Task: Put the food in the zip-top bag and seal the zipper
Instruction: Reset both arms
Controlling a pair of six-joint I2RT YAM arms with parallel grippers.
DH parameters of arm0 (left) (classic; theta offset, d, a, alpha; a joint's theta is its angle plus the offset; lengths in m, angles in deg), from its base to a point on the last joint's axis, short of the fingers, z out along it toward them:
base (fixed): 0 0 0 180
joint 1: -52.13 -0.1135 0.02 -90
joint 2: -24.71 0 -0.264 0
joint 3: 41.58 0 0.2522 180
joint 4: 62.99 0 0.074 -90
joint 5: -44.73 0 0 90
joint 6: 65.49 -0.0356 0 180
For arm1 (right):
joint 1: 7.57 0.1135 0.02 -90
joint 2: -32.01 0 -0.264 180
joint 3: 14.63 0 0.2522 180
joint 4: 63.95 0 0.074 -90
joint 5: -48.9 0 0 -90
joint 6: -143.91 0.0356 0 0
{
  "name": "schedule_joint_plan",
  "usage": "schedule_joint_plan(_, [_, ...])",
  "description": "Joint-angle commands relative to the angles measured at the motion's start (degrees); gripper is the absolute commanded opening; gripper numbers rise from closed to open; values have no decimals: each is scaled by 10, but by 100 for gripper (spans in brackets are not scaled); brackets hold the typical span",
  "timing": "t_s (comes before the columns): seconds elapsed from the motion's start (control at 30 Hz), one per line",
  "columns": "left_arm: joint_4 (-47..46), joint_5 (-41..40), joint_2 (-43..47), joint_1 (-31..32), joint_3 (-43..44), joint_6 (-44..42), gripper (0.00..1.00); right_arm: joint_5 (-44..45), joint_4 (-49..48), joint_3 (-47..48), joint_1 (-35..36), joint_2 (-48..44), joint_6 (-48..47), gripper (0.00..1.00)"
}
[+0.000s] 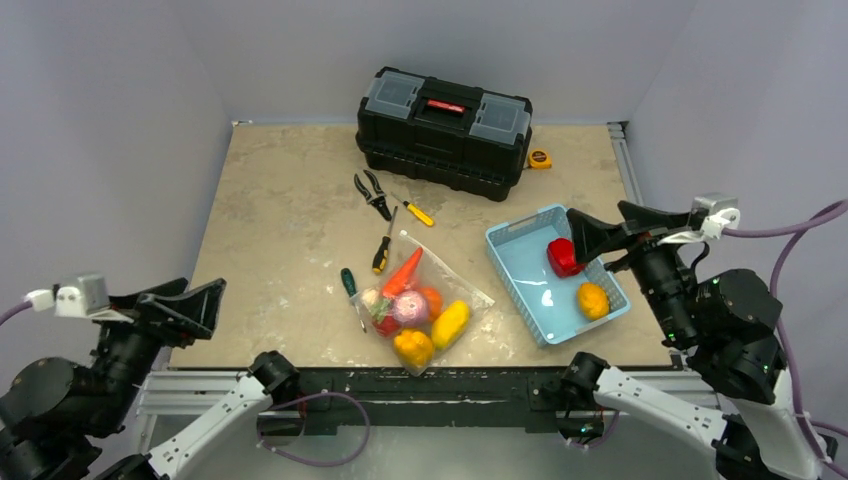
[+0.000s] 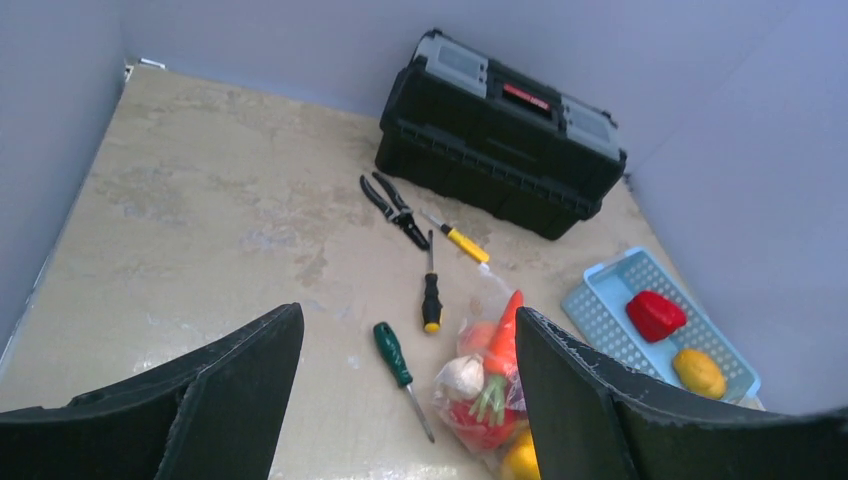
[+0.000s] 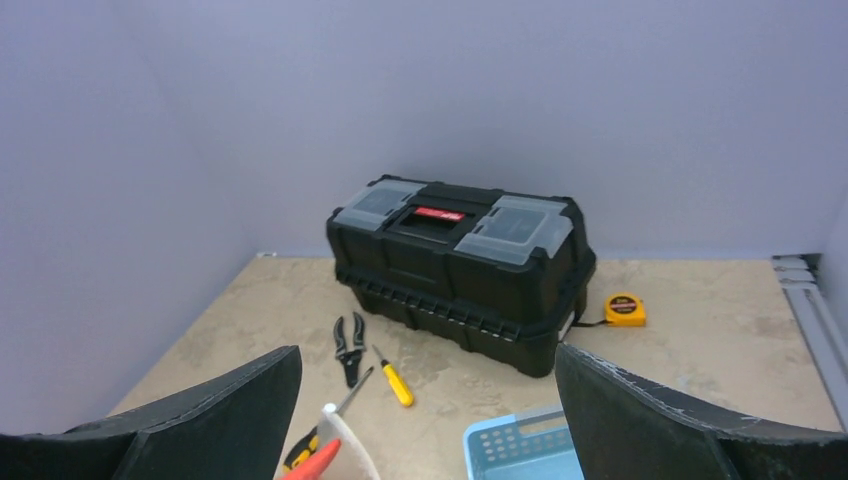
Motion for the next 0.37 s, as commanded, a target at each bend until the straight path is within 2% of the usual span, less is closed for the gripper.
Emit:
schedule_joint_plan(0.0, [-80, -30, 30, 2, -1, -37, 77, 79, 4, 6, -1, -3, 15, 99])
schedule_joint_plan(0.2, [-76, -41, 35, 2, 3, -47, 77, 90, 14, 8, -1, -8, 44, 99])
schedule_joint_plan(0.23, [-74, -40, 32, 2, 4, -47, 77, 100, -11, -4, -1, -9, 36, 99])
schedule_joint_plan(0.33, [-70, -33, 28, 2, 4, -42, 77, 101, 15, 0, -1, 8, 64, 99])
